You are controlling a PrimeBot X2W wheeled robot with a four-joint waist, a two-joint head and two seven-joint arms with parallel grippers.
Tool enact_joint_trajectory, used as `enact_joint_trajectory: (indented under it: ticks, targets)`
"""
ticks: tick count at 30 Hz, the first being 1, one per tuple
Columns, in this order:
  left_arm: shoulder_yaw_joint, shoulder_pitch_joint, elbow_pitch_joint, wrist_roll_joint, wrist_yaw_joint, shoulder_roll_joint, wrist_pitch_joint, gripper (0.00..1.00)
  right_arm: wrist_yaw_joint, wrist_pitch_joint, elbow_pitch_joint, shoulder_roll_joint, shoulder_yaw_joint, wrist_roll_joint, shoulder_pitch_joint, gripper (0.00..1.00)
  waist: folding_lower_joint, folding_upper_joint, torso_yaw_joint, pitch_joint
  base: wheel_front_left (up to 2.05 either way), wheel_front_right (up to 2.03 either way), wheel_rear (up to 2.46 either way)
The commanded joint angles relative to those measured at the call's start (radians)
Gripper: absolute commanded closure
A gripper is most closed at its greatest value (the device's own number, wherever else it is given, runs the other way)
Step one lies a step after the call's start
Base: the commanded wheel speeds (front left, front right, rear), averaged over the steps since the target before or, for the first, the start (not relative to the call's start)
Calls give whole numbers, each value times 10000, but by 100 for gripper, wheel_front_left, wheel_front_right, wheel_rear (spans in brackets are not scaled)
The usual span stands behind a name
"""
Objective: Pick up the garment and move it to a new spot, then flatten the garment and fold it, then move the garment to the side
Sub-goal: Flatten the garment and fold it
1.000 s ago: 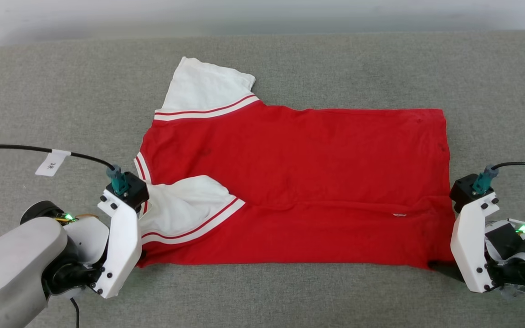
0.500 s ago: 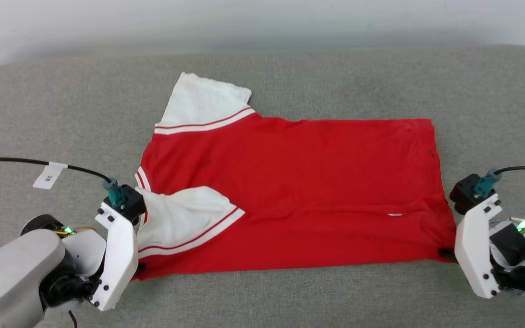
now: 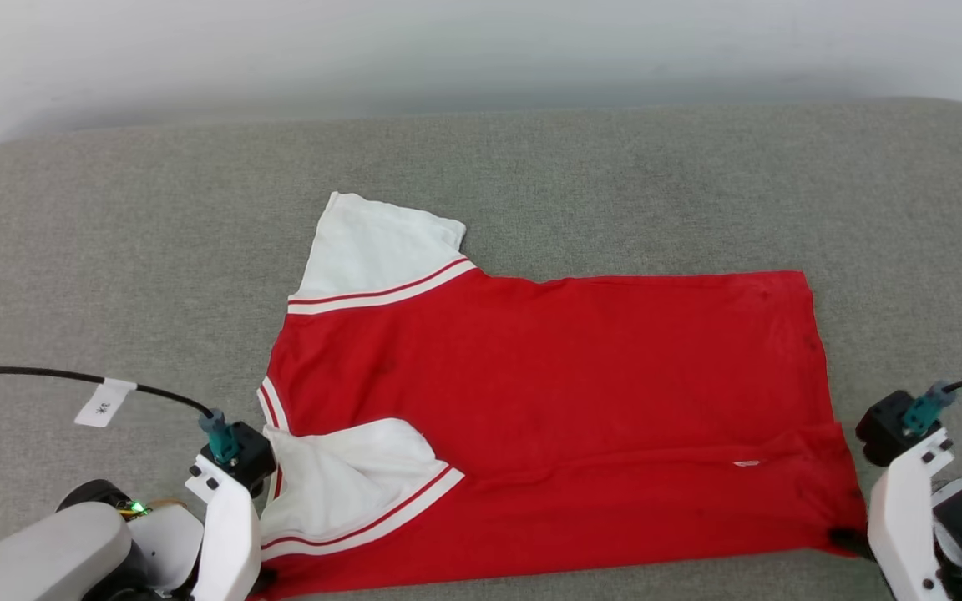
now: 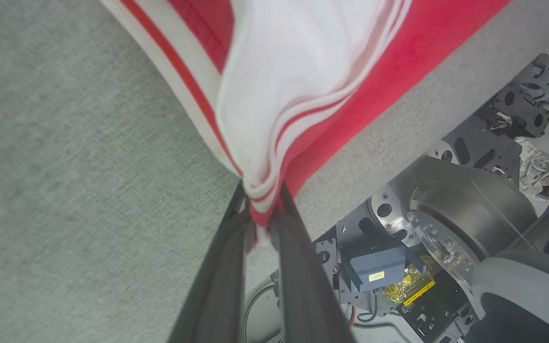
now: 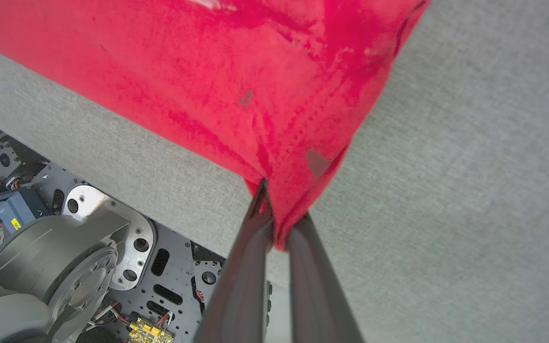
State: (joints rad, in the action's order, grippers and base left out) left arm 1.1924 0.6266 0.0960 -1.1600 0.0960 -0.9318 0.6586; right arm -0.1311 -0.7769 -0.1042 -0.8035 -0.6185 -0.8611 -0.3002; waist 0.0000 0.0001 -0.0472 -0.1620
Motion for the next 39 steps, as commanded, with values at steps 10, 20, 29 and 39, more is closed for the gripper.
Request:
enact_joint_trajectory:
  ticks: [10,20,29,39]
  targets:
    - [-549,447,202,210,-164,-68,-766,0,8,1924,1,560,857,893,-28,0,0,-1,18,231,0,0,0]
    - [-1836,2216,1275,1091,-793,448,-2331,0,8,5972,940,2248,4020,3394,285,0,0,-1,-144,144,0,0,0]
    - [-2490,4218,2862,1271,-680,1194,-2244,0,8,8204,2727,5181,6066,6192,1255,0,0,-1,-711,-1027,0,0,0]
    - [-2545,6493,4285,1426,-212,1395,-748,0,8,8843,3660,6795,5851,7425,1745,0,0,-1,-1606,-2850,0,0,0]
